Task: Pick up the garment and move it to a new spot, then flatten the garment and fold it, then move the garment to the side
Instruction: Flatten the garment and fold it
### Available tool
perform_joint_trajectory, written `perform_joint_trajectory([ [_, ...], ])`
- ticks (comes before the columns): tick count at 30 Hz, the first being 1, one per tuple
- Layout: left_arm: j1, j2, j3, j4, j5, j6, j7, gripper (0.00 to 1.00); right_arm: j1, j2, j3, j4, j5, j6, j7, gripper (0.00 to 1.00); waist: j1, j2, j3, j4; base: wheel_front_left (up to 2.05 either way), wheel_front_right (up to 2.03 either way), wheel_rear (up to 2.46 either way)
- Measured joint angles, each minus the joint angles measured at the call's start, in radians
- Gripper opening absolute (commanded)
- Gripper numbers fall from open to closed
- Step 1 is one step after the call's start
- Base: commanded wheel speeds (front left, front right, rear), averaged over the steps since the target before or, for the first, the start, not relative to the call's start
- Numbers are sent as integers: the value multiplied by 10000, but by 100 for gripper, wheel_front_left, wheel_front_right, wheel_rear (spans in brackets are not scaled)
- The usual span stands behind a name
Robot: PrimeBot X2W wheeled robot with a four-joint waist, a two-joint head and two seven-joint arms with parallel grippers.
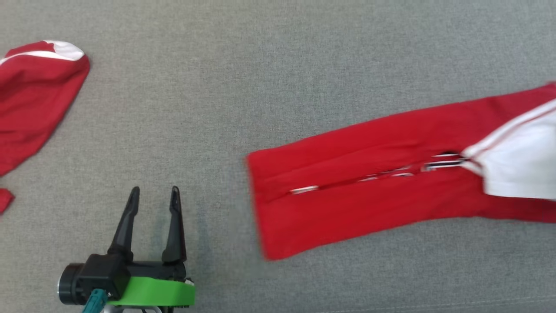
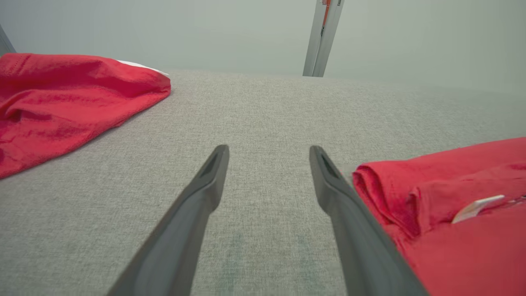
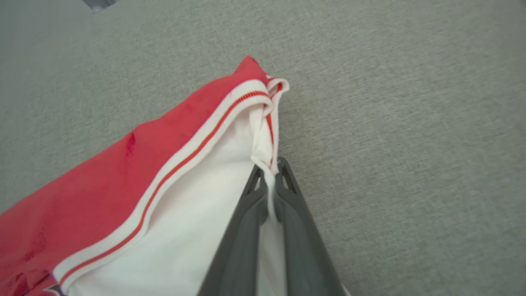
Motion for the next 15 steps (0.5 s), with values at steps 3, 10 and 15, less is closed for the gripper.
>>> perform_joint_trajectory([
  [3, 160, -374, 360, 247, 251, -382, -2, 100, -2, -570, -1076, -263, -253, -4, 236, 0, 0, 0, -261, 93, 0, 0, 0],
  [10, 632, -815, 943, 646, 600, -897, -2, 100, 144, -974, -775, -2073, 568, -8, 1256, 0, 0, 0, -987, 241, 0, 0, 0],
  [15, 812, -945, 1066, 740, 708, -1005, -2, 100, 1044, -334, 251, -3463, 917, -12, 1799, 0, 0, 0, -1509, 279, 0, 0, 0],
])
